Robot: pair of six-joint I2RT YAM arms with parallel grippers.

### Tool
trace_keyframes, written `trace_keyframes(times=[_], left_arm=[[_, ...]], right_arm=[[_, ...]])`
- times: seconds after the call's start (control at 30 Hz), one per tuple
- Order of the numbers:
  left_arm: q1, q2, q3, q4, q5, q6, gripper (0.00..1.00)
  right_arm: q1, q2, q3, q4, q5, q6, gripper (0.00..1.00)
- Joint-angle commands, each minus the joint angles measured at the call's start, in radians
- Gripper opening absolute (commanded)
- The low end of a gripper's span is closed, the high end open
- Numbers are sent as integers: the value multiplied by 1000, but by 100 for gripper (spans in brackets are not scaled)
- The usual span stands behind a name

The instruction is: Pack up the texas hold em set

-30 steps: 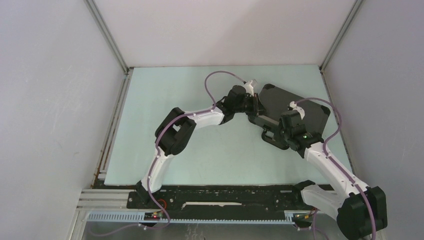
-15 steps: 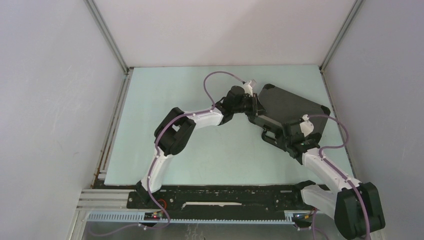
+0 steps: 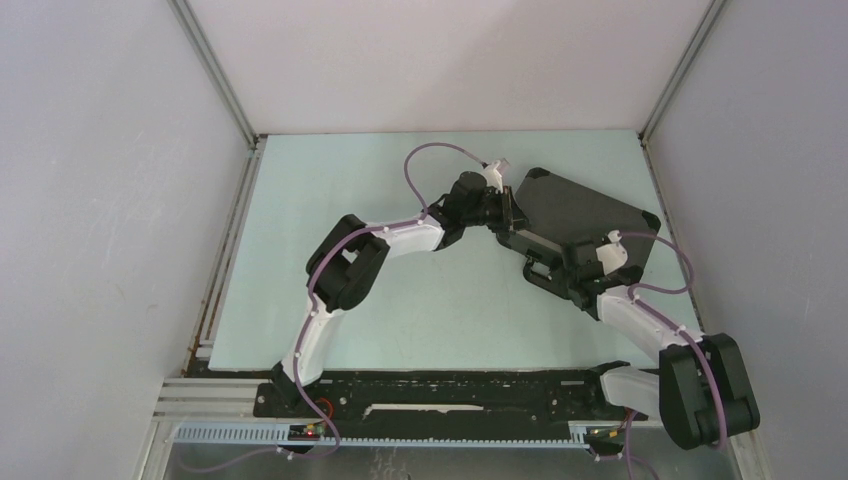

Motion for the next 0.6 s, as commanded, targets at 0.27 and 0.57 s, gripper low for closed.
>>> trace_keyframes(times=[0.27, 0.57], left_arm=[[17, 0, -76, -160, -8, 34, 18], [39, -33, -129, -116, -11, 20, 17]], right_arm=[[-22, 137, -16, 49, 123, 170, 0], [-15, 163, -39, 104, 219, 291, 0]])
